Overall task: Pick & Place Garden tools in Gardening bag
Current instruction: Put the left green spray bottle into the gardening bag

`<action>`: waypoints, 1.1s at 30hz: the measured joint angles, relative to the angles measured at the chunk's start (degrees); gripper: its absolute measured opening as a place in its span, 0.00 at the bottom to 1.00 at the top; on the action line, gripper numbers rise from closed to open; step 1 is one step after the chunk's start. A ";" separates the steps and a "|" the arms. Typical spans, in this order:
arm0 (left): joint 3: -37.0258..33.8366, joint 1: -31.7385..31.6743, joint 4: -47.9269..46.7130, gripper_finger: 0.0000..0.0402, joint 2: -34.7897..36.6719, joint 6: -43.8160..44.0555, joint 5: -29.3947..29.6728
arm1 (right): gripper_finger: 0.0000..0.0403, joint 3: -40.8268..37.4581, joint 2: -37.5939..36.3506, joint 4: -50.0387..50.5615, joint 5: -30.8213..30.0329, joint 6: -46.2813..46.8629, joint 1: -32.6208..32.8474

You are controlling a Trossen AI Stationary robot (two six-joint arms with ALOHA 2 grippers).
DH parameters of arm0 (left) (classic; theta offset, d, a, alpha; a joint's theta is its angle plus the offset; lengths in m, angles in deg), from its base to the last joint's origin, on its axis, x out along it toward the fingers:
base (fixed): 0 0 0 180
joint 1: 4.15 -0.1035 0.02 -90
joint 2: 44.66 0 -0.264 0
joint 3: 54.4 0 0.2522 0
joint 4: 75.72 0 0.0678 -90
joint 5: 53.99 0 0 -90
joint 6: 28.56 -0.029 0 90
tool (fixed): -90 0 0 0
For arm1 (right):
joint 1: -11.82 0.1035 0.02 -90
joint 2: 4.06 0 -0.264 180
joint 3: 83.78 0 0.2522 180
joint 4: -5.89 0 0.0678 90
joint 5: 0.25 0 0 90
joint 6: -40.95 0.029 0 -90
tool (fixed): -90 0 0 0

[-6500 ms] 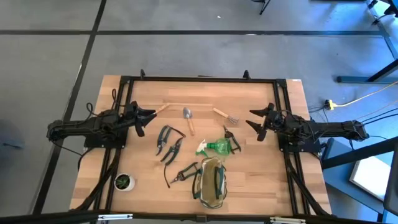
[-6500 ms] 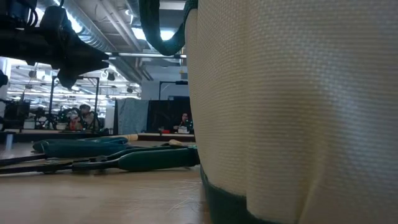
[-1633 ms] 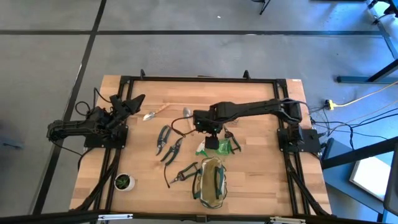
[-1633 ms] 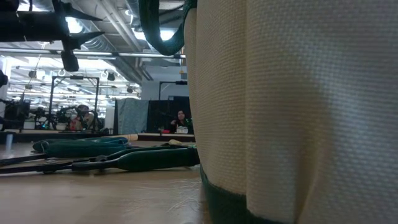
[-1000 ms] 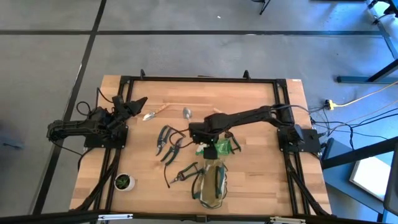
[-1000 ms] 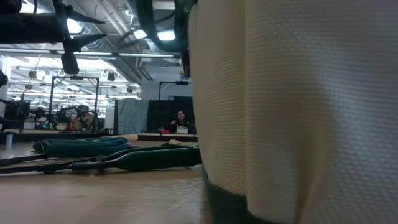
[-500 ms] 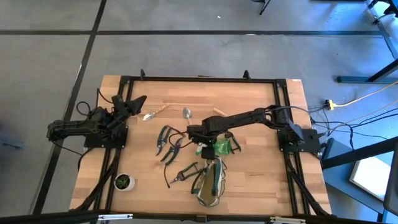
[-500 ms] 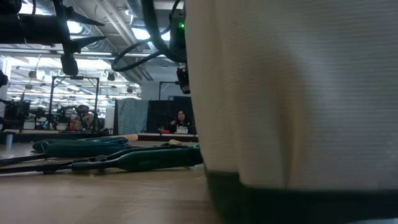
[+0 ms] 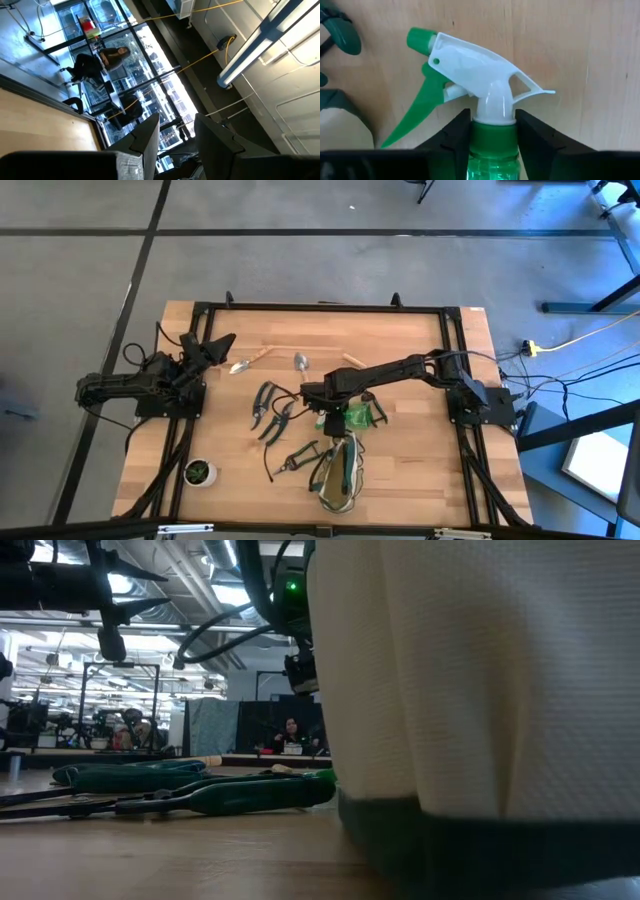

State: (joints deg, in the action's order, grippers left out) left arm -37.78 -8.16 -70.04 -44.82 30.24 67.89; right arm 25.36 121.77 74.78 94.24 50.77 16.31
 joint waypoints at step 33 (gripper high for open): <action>0.00 -0.02 -0.04 0.29 0.02 -0.48 0.09 | 0.35 16.83 -0.05 12.66 -6.47 0.67 -0.60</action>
State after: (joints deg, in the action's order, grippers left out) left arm -37.78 -8.18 -70.08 -44.80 29.76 67.98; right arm 42.19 121.72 87.45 87.77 51.44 15.71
